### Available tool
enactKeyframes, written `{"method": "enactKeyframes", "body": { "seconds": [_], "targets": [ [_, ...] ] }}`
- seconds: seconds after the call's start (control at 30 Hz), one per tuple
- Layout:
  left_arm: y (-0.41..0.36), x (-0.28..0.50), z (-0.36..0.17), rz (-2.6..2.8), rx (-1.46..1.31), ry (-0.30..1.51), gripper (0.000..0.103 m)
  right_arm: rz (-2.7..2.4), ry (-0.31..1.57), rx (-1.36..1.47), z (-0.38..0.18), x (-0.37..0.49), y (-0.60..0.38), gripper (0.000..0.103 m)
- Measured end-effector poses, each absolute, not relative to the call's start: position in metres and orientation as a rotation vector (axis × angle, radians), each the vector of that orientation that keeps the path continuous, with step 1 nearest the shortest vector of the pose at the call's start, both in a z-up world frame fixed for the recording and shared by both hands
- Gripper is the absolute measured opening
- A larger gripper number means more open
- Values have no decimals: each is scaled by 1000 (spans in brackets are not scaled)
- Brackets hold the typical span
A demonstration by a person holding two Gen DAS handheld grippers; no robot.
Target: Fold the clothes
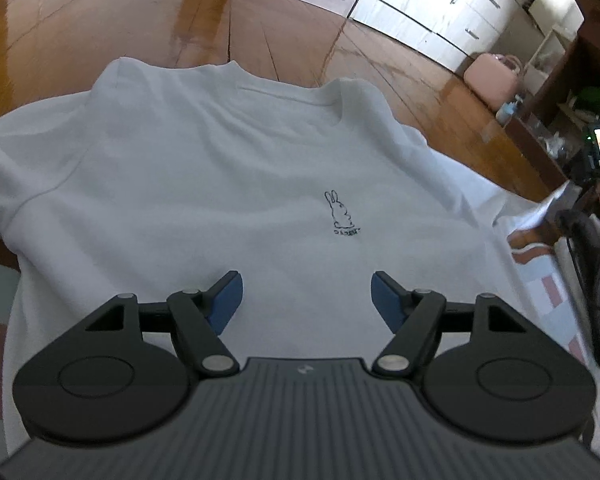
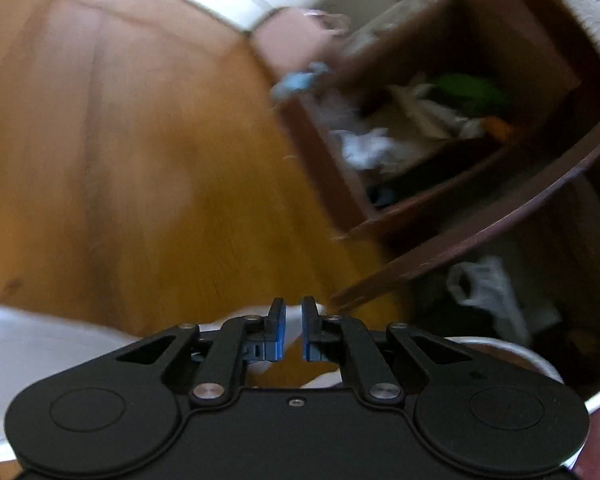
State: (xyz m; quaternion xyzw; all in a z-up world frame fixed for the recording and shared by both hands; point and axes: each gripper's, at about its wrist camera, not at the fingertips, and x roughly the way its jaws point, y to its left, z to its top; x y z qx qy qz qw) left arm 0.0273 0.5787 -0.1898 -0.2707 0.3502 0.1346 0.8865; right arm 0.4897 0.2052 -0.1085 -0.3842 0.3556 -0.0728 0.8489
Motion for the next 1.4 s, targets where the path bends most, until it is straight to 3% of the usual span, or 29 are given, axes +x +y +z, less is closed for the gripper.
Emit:
{"method": "enactKeyframes", "body": {
  "seconds": [0.13,0.2,0.27,0.37,0.43,0.57,0.73,0.9,1.03,1.07,1.1,1.33,1.37,1.4],
  "targets": [
    [584,25,-188,307,-559,732,71,-60,823,-775,-101,470,198,6],
    [588,22,-187,340,-545,732,71,-40,825,-691,-90,459,193,20],
    [596,20,-184,390,-536,722,71,39,787,-594,-73,441,197,26],
    [612,16,-178,465,-547,696,71,241,692,-521,-57,401,229,47],
    [620,14,-173,500,-541,690,71,431,649,-534,-57,380,261,52],
    [647,-2,-166,564,-543,685,71,804,575,-694,-86,344,338,52],
    [678,-19,-154,671,-515,695,71,1004,632,-725,-134,338,390,48],
    [695,-27,-148,775,-528,793,71,1064,737,-556,-155,352,406,56],
    [705,-41,-155,799,-571,824,71,1066,783,-656,-173,349,429,58],
    [706,-45,-156,804,-566,825,71,1076,761,-683,-173,346,430,45],
    [707,-49,-157,811,-553,831,71,1086,738,-709,-173,343,432,5],
    [737,-107,-151,998,-595,751,71,821,777,-479,-177,375,414,7],
    [741,-115,-151,1022,-612,731,71,775,776,-474,-181,375,415,16],
    [745,-124,-151,1047,-630,710,71,728,776,-470,-185,375,417,33]
  ]
}}
